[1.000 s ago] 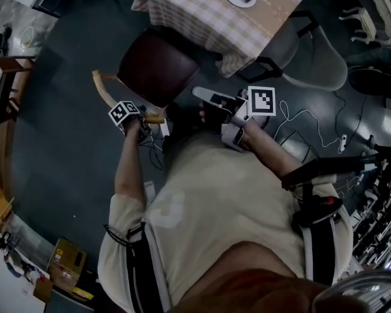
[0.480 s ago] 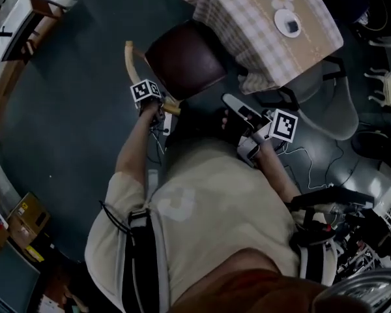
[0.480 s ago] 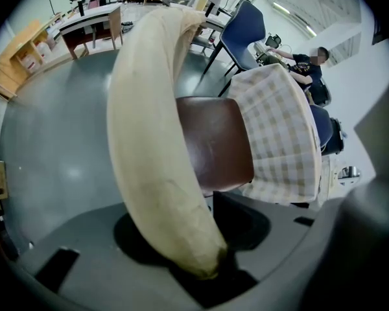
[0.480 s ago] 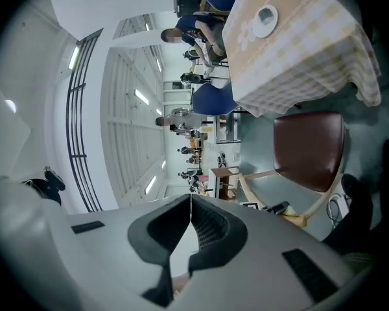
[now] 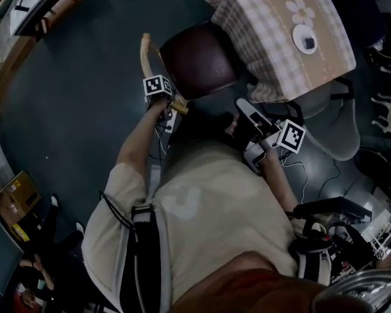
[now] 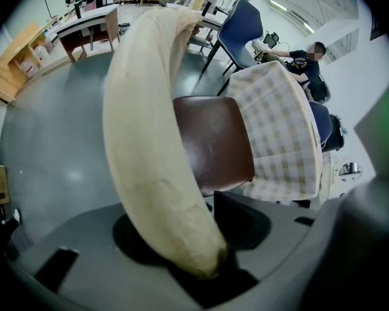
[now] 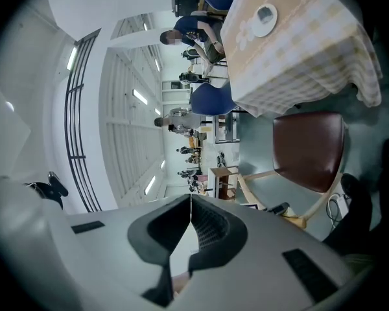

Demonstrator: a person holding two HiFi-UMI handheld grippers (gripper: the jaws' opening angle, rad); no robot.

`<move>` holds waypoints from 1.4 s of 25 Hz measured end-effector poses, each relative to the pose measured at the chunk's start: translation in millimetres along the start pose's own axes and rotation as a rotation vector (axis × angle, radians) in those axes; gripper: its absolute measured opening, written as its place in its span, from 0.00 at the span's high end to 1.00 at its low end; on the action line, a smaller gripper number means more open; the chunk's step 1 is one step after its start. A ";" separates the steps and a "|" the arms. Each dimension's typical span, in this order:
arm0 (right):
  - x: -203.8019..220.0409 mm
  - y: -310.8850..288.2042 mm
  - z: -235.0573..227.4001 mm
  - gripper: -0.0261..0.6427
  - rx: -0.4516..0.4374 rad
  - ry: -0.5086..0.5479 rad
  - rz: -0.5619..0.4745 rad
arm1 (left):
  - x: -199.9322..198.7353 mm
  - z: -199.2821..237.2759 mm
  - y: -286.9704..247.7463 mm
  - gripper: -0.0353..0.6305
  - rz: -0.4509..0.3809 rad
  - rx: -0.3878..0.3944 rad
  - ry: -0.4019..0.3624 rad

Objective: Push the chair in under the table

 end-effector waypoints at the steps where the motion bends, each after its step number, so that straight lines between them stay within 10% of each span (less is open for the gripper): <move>1: 0.8 -0.9 0.2 0.94 0.000 0.001 0.003 | 0.8 0.6 0.6 0.64 0.002 -0.001 0.000; 35: -25.9 11.3 -10.0 0.94 0.047 -0.004 0.000 | -7.9 -43.0 -11.1 0.61 0.018 0.043 -0.050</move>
Point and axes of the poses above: the fingertips, and each gripper's own axes: y backward along the fingers, z to its left, x out of its underside, the point moved 1 cm from there along y, backward along the fingers, and after that the axes turned 12 degrees about -y, right-handed, at the moved point
